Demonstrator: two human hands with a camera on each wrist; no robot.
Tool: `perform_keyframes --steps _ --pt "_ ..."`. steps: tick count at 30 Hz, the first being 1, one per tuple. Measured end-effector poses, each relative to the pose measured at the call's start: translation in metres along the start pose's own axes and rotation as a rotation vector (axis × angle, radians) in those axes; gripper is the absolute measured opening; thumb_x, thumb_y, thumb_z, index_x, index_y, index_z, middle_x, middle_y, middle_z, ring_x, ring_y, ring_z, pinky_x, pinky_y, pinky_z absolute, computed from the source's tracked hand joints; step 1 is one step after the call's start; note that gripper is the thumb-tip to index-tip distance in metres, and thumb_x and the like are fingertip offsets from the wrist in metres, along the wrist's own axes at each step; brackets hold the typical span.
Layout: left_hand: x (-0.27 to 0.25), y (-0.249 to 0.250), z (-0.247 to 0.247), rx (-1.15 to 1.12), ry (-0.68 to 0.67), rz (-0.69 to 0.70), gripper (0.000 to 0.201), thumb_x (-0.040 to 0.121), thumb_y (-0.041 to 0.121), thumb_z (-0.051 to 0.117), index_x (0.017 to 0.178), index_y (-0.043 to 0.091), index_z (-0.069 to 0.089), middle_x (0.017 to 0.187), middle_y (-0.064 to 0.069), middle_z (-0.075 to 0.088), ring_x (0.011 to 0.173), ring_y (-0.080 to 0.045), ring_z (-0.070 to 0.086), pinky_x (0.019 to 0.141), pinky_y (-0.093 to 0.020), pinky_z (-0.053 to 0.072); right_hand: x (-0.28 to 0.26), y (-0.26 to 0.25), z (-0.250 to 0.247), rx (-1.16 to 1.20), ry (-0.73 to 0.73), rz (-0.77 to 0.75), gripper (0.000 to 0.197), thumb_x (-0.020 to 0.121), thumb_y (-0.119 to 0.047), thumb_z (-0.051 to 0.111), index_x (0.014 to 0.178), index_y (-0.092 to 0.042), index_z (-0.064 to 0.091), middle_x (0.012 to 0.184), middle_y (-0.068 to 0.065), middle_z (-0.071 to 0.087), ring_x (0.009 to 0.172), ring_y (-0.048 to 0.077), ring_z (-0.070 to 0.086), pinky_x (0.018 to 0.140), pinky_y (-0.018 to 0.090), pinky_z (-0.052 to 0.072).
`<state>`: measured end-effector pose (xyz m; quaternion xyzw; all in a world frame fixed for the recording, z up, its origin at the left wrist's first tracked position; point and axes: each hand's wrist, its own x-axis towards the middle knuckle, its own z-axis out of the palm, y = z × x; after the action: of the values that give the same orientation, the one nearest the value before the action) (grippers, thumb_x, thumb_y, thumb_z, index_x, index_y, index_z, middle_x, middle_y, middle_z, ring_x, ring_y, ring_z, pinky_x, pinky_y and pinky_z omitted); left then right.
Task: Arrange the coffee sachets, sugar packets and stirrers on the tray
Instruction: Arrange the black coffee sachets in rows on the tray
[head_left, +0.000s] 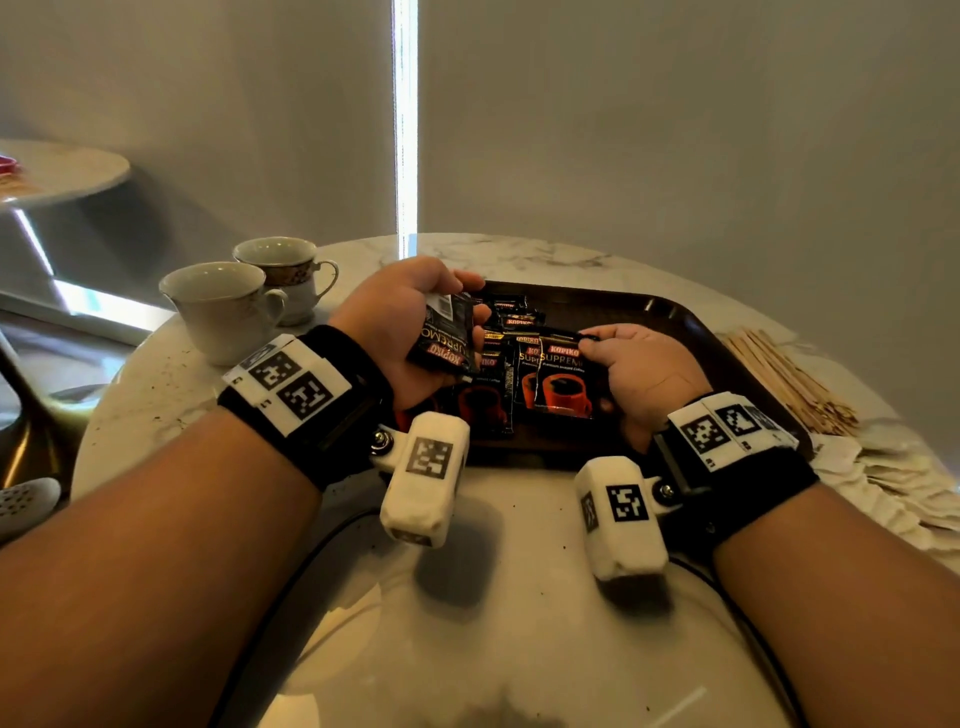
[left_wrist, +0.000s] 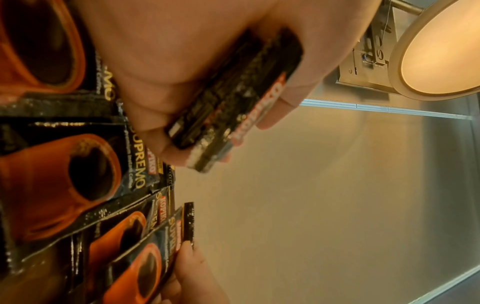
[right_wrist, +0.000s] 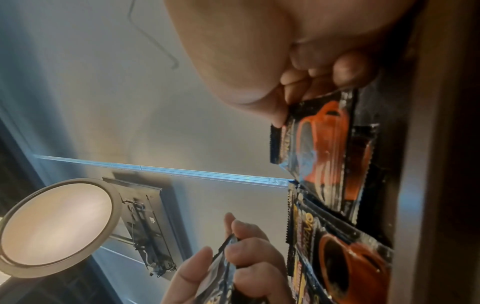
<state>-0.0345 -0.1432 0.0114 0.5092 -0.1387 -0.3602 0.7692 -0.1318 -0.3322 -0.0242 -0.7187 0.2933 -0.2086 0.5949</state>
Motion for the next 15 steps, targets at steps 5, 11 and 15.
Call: perform_keyframes --steps 5,11,15 --pt "0.0009 -0.0001 -0.0007 0.008 0.006 0.002 0.029 0.091 0.015 0.043 0.114 0.009 0.060 0.090 -0.012 0.060 0.069 -0.021 0.057 0.059 -0.032 0.050 -0.0008 -0.0004 0.0006 -0.060 -0.036 0.023 0.012 0.097 -0.015 0.061 0.088 -0.017 0.069 0.108 0.019 0.072 0.101 0.042 0.068 0.080 0.046 0.058" --pt "0.0008 -0.0008 0.0008 0.020 -0.008 -0.022 0.027 0.092 0.016 0.042 0.110 0.011 0.060 0.087 -0.010 0.060 0.067 -0.020 0.056 0.061 -0.032 0.049 -0.0024 -0.0003 0.0028 -0.077 -0.054 0.035 0.014 0.096 -0.014 0.063 0.086 -0.017 0.072 0.106 0.022 0.072 0.111 0.049 0.063 0.097 0.064 0.049" --pt "0.0009 -0.0016 0.0009 0.036 -0.017 -0.039 0.028 0.092 0.016 0.042 0.112 0.011 0.060 0.089 -0.010 0.060 0.068 -0.021 0.057 0.065 -0.035 0.051 -0.0024 -0.0018 0.0008 -0.099 -0.065 0.012 0.012 0.096 -0.012 0.062 0.096 -0.016 0.074 0.101 0.010 0.074 0.099 0.033 0.071 0.089 0.052 0.057"
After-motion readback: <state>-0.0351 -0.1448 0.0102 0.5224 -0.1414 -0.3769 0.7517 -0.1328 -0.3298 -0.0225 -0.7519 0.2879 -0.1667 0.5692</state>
